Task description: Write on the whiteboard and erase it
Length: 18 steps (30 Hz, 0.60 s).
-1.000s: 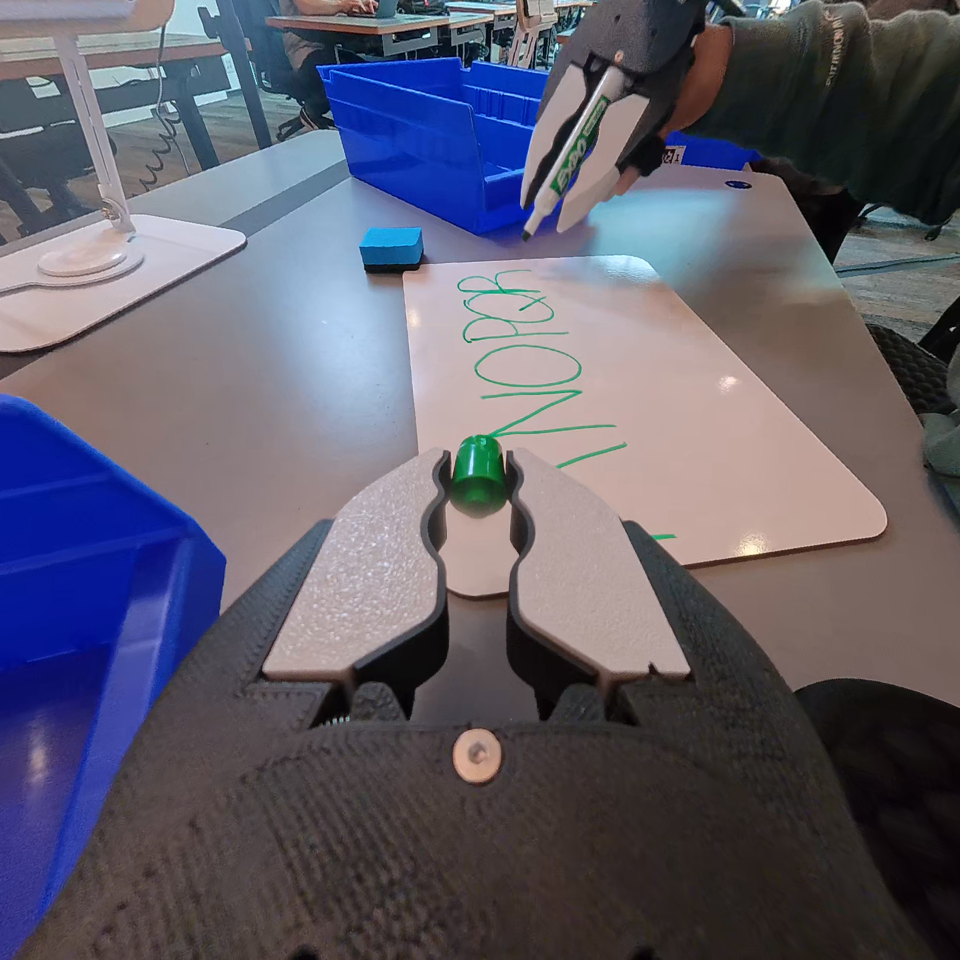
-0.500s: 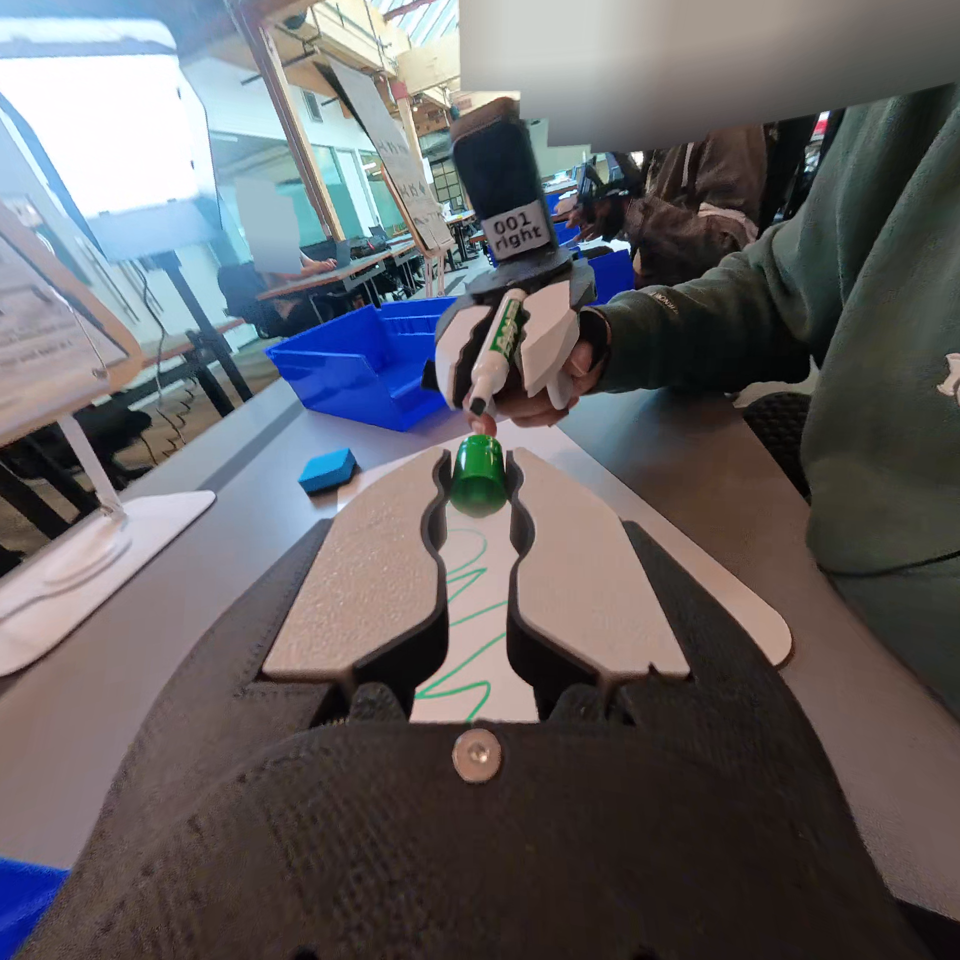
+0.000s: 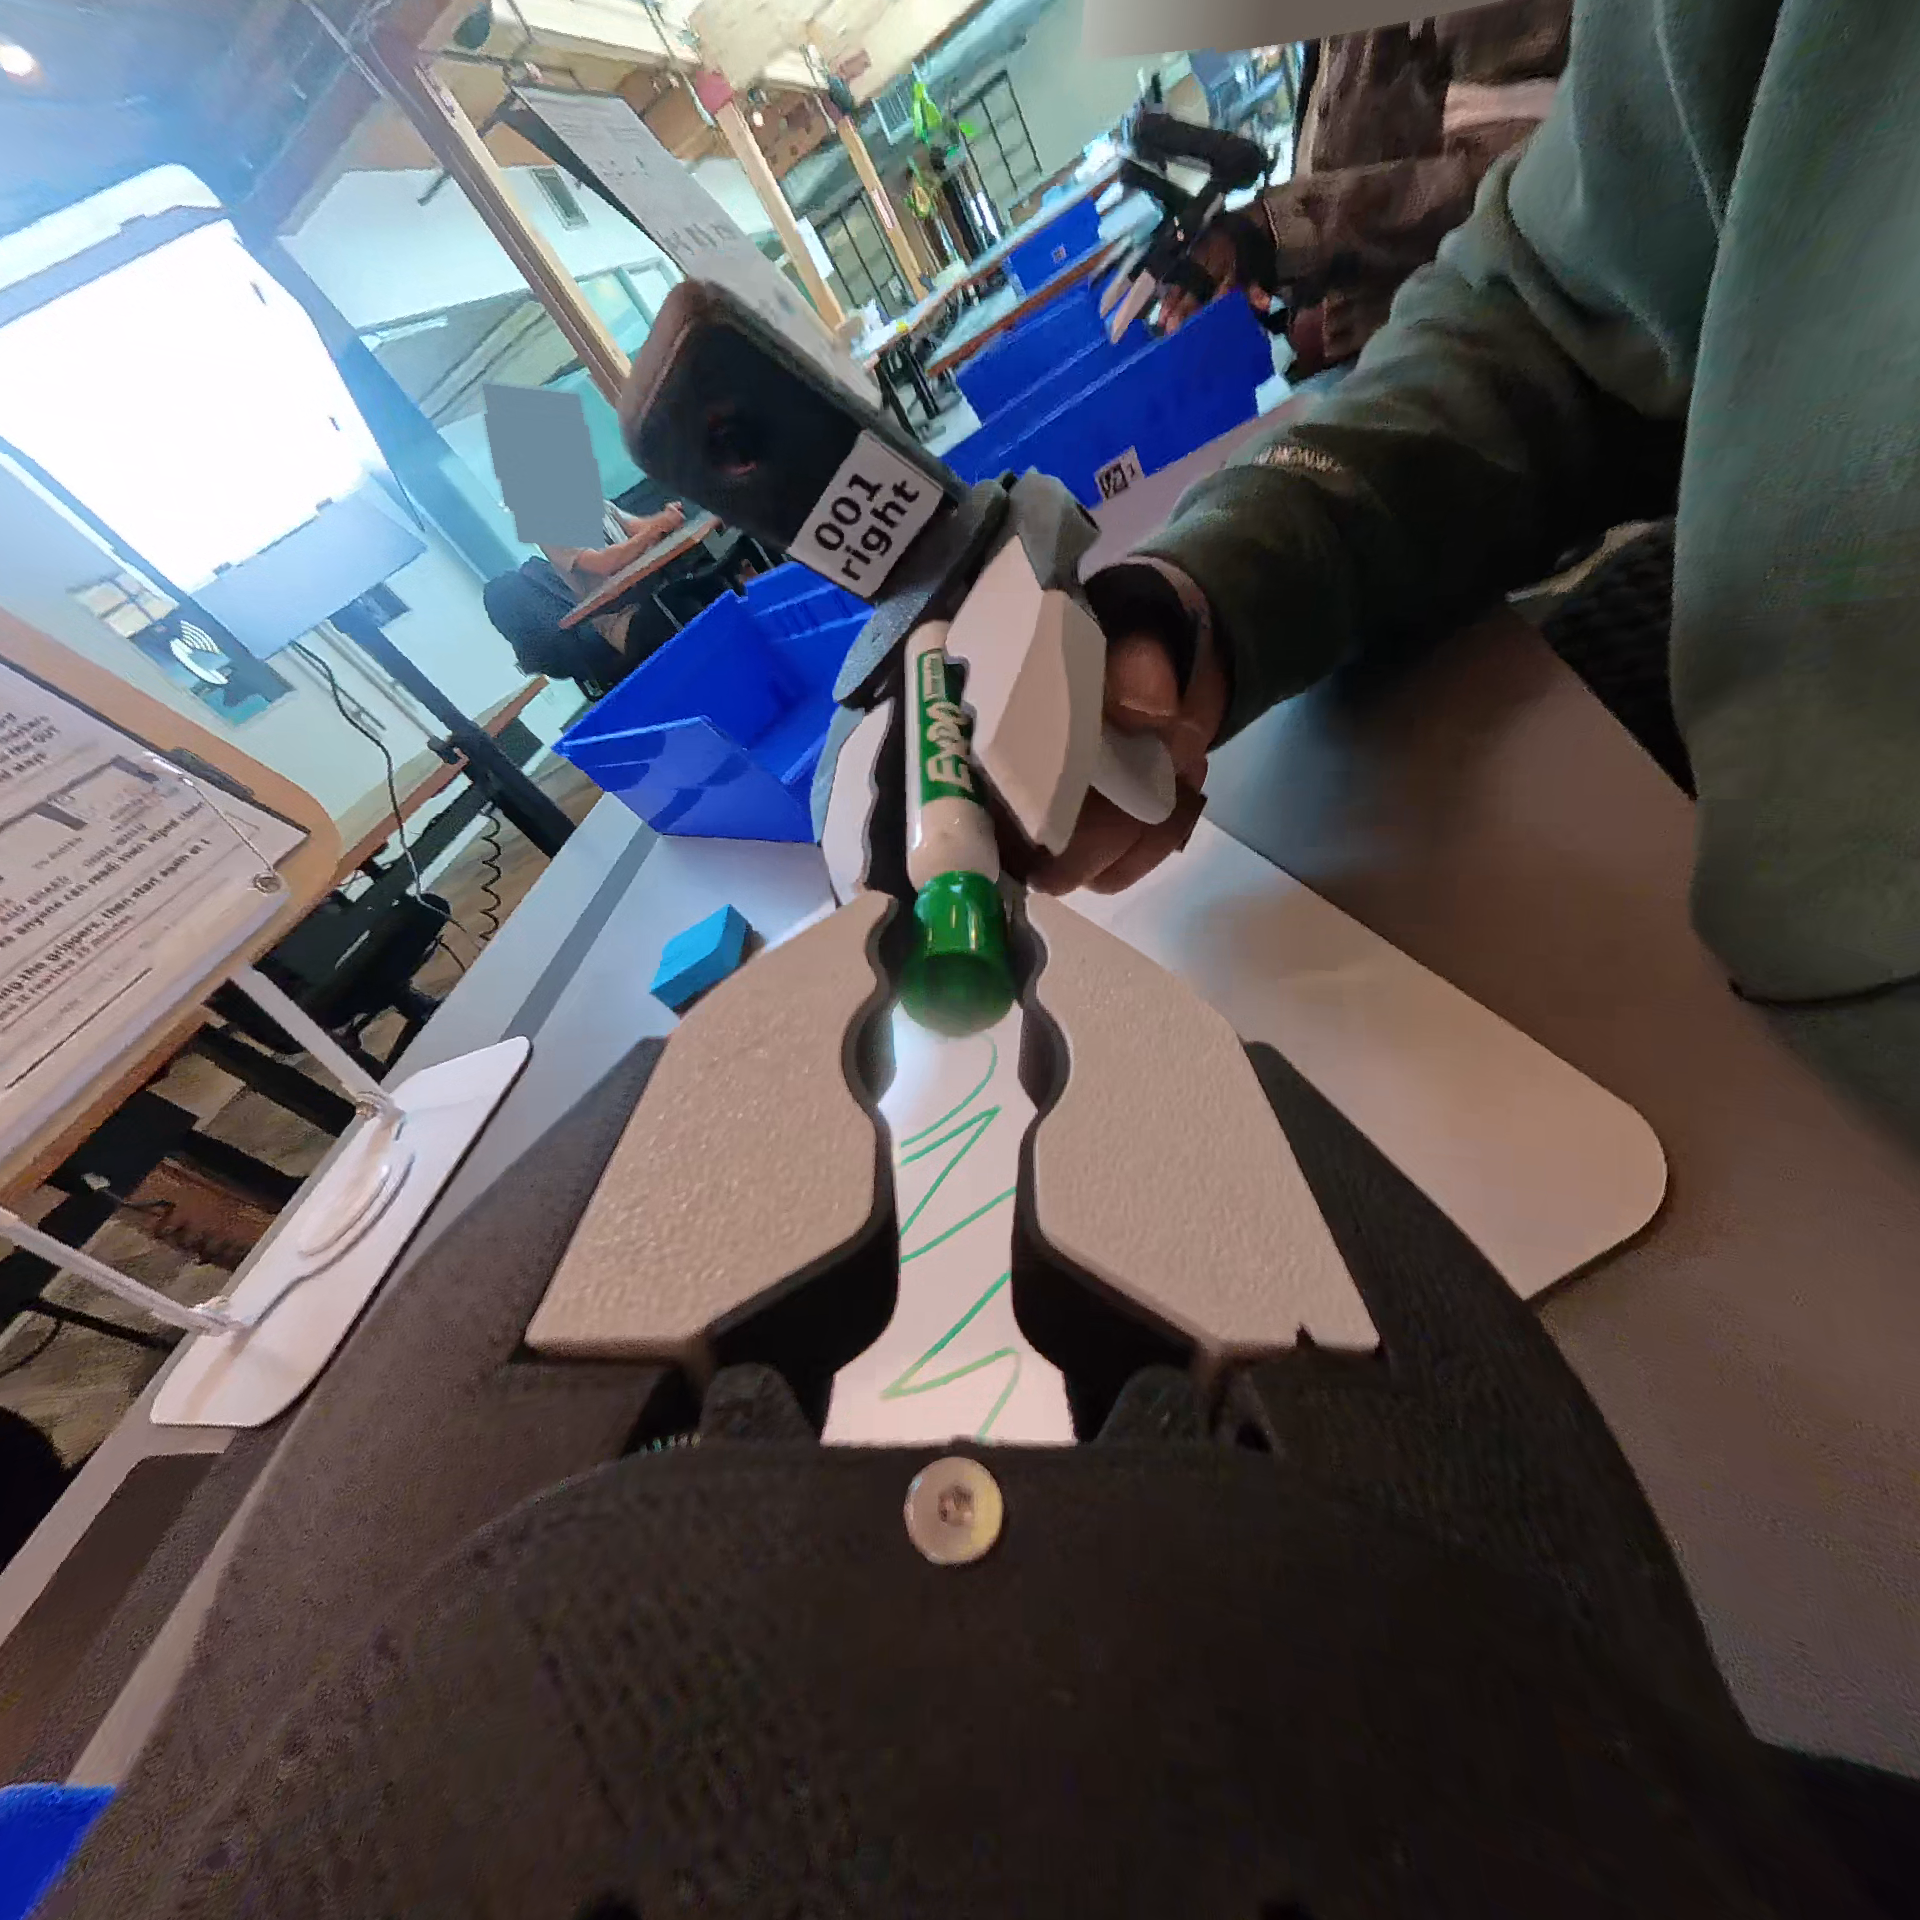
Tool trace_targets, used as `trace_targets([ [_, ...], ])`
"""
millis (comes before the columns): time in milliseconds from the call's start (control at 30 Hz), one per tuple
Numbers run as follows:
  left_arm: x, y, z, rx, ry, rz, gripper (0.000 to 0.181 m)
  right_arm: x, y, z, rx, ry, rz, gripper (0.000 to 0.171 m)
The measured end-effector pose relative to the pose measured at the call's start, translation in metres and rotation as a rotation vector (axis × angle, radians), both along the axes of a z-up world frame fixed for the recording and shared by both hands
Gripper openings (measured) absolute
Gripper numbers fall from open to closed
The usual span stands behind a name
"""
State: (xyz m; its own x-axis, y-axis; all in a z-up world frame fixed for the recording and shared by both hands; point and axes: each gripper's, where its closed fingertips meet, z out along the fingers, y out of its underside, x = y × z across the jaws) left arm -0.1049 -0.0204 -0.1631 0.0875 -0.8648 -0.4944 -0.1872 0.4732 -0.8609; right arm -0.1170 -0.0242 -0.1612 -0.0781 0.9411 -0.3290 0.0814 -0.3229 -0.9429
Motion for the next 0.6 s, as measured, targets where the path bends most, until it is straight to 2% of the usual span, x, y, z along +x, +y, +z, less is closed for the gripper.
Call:
trace_targets([
  [200, -0.002, 0.005, -0.013, 0.088, 0.074, 0.048, 0.019, -0.002, 0.003, -0.012, -0.178, 0.031, 0.0, 0.033],
  [367, 0.001, 0.002, -0.011, 0.123, 0.054, 0.048, 0.019, -0.007, 0.0, -0.012, -0.313, 0.139, 0.01, 0.032],
  [600, 0.001, 0.003, -0.007, 0.122, 0.041, 0.049, 0.02, -0.007, 0.002, -0.007, -0.285, 0.132, 0.017, 0.033],
])
